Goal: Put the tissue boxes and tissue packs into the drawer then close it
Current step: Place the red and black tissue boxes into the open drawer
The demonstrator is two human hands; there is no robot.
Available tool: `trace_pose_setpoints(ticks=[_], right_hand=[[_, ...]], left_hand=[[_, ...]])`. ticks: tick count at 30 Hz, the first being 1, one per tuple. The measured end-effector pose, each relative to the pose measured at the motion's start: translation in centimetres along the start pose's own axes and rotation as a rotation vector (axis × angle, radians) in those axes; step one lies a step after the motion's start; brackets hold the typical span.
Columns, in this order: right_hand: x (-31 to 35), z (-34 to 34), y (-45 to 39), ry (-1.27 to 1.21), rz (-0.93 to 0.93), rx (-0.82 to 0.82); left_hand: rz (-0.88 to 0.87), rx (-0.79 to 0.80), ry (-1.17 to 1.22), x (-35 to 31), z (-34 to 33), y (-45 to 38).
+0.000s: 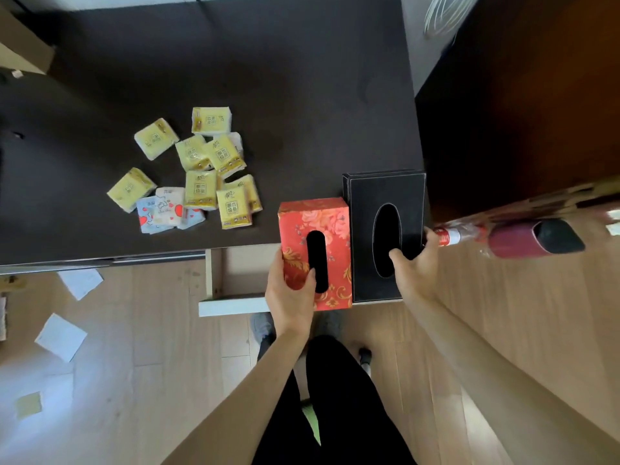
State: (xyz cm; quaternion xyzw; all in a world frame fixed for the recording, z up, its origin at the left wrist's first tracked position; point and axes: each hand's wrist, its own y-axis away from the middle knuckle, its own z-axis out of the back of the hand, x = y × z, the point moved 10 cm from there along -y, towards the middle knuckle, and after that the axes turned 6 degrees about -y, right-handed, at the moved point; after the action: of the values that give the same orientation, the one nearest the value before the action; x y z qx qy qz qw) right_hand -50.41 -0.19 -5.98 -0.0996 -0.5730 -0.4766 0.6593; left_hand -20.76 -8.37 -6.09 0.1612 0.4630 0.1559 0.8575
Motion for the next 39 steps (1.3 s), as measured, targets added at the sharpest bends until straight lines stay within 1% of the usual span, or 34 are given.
trace_pose_setpoints(ticks=[5,12,17,20,23,26,32,37,39], right_hand=[[-2.0,1.4,2.0,0.06,-0.036,0.061],[-5.1,4.1,6.1,0.205,-0.138,0.083],[-7.2,4.9,6.8,0.402,-0.18,0.152],[-8.0,4.0,6.7,0.461,-0.201,0.189],[-8.7,2.2,6.4,0.481,-0.185,0.239],[-9.9,0.6,5.8,0.587,-0.178,0.271],[-11.5,-0.8,5.2,0.754,-0.118,0.262],[-12.1,-1.3,6.2,0.778,-0.059,0.293],[-11.2,-1.5,6.4,0.737,0.004,0.279]], left_hand=[[0.065,0.028,-0.053,2.1,0.4,1.9],[0.18,0.088,-0.143,6.1,1.0,6.3],[0.224,0.127,-0.239,8.0,1.0,7.7],[0.243,0.123,-0.264,8.9,1.1,7.2],[0.247,0.092,-0.287,9.6,1.4,5.8],[0.264,0.082,-0.303,10.6,1.1,4.6],[0.284,0.095,-0.299,13.0,-0.1,4.3],[0.31,0.155,-0.275,13.5,-0.3,4.0],[0.29,0.183,-0.285,12.9,-0.2,3.5]])
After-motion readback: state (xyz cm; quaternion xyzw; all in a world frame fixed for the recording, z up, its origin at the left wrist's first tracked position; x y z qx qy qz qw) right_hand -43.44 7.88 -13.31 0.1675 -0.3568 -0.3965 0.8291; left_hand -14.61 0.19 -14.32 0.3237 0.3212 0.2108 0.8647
